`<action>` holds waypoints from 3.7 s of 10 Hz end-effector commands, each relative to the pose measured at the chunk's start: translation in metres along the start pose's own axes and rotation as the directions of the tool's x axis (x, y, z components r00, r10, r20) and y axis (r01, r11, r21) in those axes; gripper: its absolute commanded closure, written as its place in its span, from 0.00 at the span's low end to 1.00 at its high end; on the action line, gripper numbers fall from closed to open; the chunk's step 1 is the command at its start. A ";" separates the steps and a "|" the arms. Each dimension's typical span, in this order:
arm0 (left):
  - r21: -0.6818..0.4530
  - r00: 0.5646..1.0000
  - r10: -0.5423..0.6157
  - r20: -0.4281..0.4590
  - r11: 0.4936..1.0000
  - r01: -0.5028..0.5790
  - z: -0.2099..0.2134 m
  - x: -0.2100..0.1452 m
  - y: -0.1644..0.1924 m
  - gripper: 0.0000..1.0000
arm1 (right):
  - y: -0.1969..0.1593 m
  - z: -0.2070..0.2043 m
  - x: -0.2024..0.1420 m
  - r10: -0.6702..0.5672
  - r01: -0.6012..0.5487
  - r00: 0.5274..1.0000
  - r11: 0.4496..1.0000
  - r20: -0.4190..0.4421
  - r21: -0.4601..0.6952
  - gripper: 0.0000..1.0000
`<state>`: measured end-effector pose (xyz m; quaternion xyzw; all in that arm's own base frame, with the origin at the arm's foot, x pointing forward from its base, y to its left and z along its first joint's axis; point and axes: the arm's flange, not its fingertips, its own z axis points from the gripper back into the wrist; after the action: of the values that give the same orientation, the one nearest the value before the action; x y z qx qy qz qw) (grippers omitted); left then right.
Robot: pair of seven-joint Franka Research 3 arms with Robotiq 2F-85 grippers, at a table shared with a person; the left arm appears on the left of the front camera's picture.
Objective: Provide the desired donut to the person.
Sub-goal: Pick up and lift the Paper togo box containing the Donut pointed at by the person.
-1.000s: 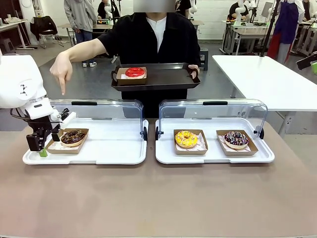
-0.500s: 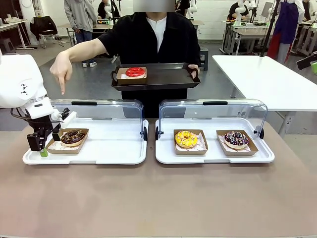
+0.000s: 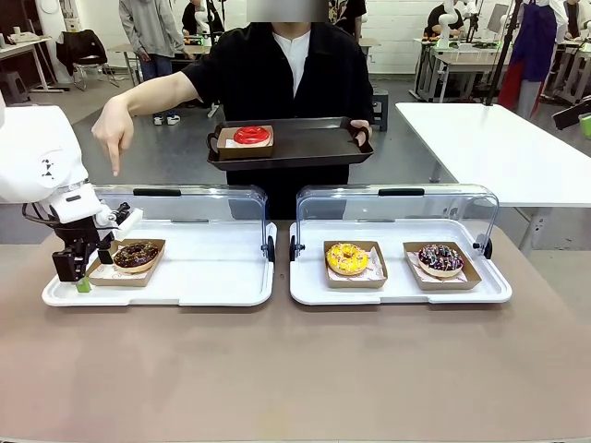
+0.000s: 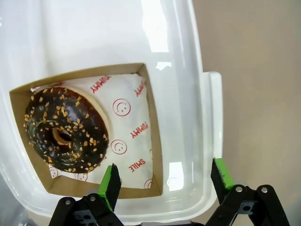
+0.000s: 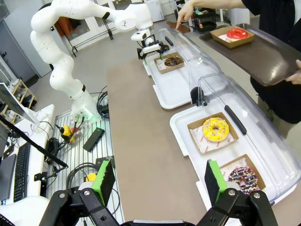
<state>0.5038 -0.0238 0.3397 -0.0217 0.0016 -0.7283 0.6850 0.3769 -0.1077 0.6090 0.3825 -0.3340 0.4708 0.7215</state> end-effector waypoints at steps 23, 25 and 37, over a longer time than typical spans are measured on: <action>0.023 0.999 -0.029 0.019 0.999 0.029 0.030 -0.016 -0.009 1.00 | 0.000 0.000 0.000 0.009 -0.009 1.000 1.000 0.014 0.008 0.00; -0.029 1.000 0.001 -0.017 1.000 -0.001 0.079 -0.017 -0.049 1.00 | 0.000 0.000 0.000 0.009 -0.009 1.000 1.000 0.014 0.008 0.00; 0.095 0.992 0.111 0.068 0.989 -0.117 0.266 0.000 -0.066 1.00 | 0.000 0.000 0.000 0.009 -0.009 1.000 1.000 0.014 0.008 0.00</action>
<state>0.4310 -0.0110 0.5989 0.0051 -0.0423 -0.6956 0.7171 0.3769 -0.1077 0.6089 0.3826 -0.3339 0.4708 0.7215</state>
